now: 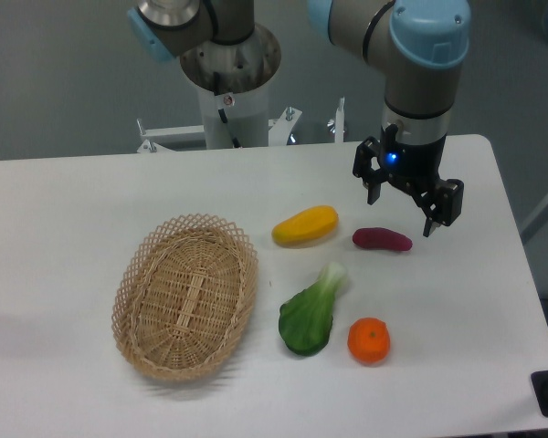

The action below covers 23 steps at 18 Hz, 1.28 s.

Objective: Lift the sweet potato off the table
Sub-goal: 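Lower the open gripper down over the purple sweet potato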

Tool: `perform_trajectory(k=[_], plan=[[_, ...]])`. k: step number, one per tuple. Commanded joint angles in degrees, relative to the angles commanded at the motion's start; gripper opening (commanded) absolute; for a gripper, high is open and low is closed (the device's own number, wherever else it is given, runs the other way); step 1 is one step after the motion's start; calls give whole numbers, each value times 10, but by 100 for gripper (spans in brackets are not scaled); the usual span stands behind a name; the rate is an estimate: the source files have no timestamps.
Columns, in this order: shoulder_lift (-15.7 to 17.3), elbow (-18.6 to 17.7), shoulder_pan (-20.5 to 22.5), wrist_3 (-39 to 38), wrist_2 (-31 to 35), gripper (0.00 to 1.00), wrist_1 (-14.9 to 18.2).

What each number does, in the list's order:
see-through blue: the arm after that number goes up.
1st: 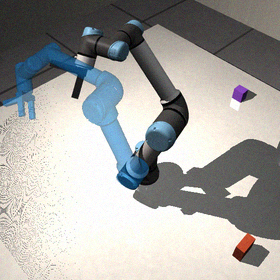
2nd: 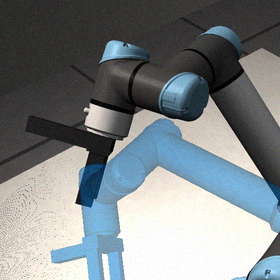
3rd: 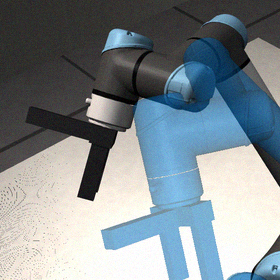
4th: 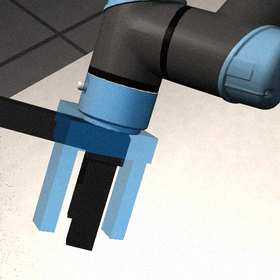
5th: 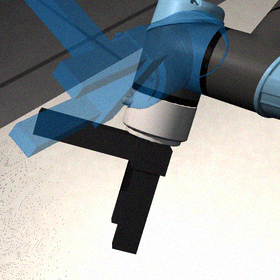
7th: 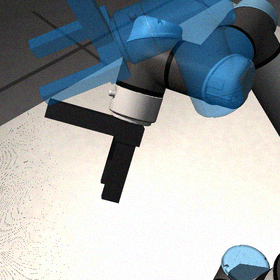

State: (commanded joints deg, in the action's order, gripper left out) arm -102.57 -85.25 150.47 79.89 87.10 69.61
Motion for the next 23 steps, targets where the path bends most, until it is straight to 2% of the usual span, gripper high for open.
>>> perform_trajectory(k=[9, 12, 16, 18, 22, 23], plan=[[3, -10, 0, 7, -1, 100, -3], [4, -32, 0, 11, 0, 100, -12], [4, -68, -1, 30, 1, 100, -43], [1, -94, -1, 68, 3, 100, -69], [-4, -159, 6, 216, 32, 100, -124], [-12, -166, 10, 251, 45, 100, -139]])
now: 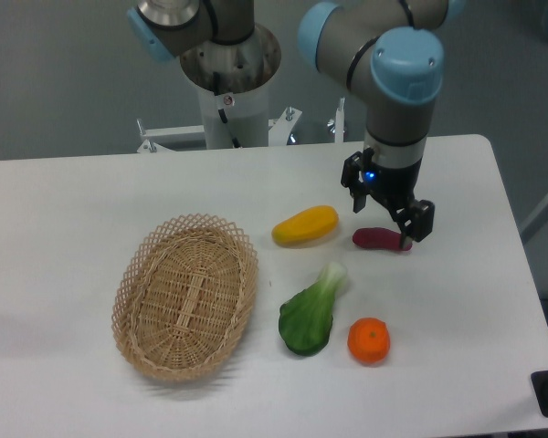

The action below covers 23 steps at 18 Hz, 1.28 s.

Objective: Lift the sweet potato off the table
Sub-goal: 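Lower the open gripper down over the purple sweet potato, then close the gripper fingers around the sweet potato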

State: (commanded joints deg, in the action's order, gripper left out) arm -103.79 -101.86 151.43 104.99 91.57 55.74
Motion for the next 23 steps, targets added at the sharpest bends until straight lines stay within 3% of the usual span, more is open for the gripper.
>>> perform_trajectory(k=[3, 8, 13, 20, 23], plan=[[-24, -7, 4, 71, 21, 100, -11], [-38, -29, 4, 115, 77, 100, -19], [-63, -83, 4, 114, 88, 100, -140], [-70, -115, 4, 108, 89, 100, -153], [-78, -124, 4, 108, 89, 100, -177]])
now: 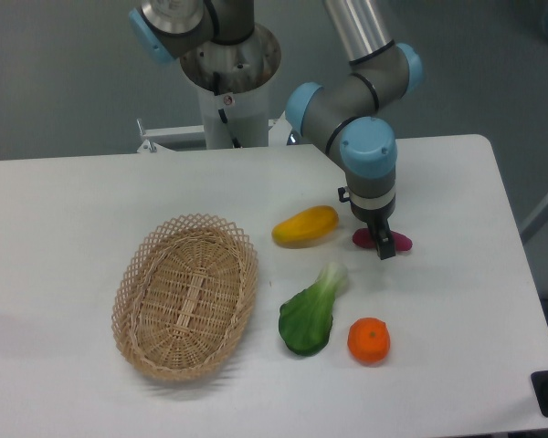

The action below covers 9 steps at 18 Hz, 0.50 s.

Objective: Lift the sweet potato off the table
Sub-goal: 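Close the gripper fingers around the sweet potato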

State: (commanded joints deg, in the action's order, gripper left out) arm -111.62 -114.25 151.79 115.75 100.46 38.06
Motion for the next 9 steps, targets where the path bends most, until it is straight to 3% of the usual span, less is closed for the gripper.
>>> perform_trajectory(k=[2, 9], plan=[[-1, -2, 0, -1, 0, 99, -6], [-1, 1, 0, -2, 1, 39, -6]])
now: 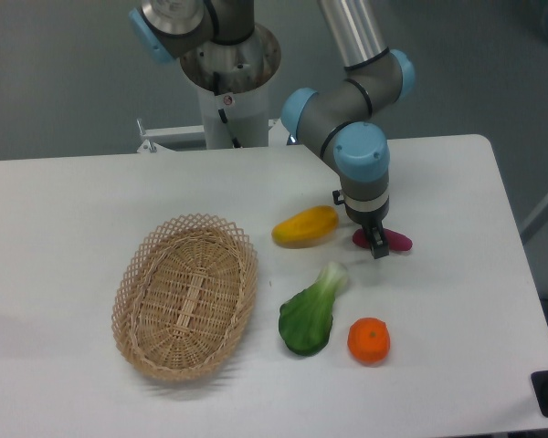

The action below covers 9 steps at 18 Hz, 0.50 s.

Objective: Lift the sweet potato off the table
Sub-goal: 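Close the gripper fingers around the sweet potato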

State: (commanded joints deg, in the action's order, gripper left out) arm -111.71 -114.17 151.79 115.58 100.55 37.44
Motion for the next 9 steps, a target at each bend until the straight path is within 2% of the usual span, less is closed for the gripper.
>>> perform_trajectory(k=[2, 6, 9], plan=[[0, 3, 1, 0, 0, 31, 1], [2, 11, 1, 0, 0, 28, 2], [5, 47, 2, 1, -2, 28, 10]])
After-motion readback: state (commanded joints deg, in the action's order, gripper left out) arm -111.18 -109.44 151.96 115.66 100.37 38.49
